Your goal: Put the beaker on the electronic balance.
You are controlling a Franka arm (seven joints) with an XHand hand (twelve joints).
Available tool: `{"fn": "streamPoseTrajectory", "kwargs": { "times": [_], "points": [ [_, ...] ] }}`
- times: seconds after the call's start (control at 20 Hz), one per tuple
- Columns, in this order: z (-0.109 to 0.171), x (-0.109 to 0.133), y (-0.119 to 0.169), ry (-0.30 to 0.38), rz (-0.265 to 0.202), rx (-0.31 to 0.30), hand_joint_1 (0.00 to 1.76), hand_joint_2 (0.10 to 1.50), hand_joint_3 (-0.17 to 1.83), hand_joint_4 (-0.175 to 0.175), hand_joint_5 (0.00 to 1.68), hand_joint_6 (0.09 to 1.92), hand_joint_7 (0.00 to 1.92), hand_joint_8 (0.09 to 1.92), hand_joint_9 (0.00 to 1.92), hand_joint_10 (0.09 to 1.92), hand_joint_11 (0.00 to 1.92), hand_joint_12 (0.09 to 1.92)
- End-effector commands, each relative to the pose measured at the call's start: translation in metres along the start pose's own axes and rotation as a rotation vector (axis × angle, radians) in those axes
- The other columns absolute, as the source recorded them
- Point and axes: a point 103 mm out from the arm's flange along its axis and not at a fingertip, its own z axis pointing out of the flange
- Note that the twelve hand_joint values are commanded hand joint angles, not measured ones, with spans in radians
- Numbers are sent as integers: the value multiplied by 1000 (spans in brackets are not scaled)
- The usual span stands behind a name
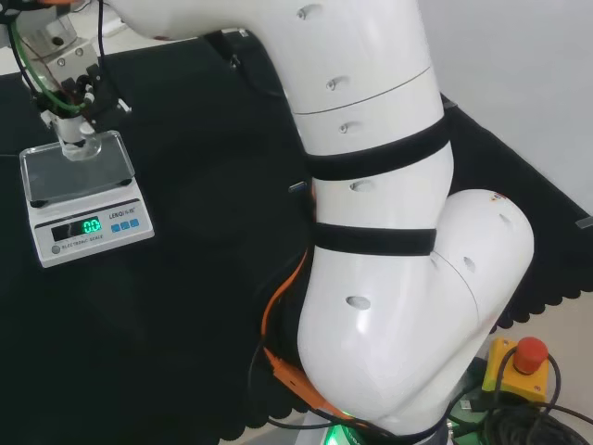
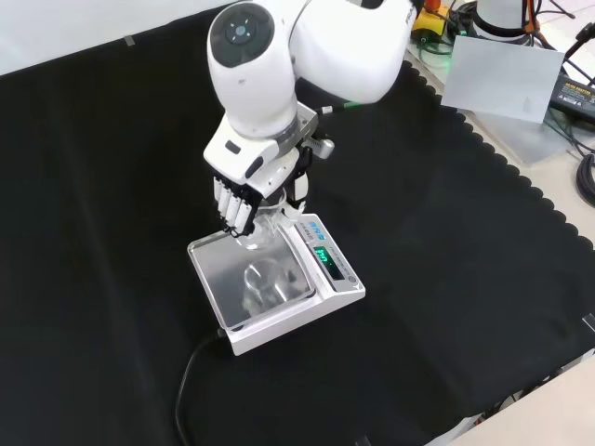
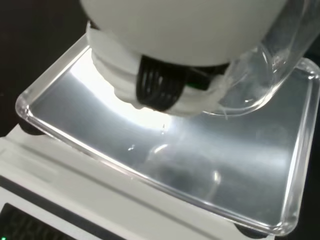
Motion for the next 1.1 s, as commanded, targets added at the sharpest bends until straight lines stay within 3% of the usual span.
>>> {"fn": "streamPoseTrajectory", "kwargs": {
  "times": [0.05,1.1],
  "points": [
    [14,5,5,28,-23,19,1535,620,675,-173,963,1066,1120,832,1329,767,1245,763],
    [42,16,20,25,-35,47,1532,644,652,-158,929,1093,1093,871,1301,805,1222,770]
  ]
}}
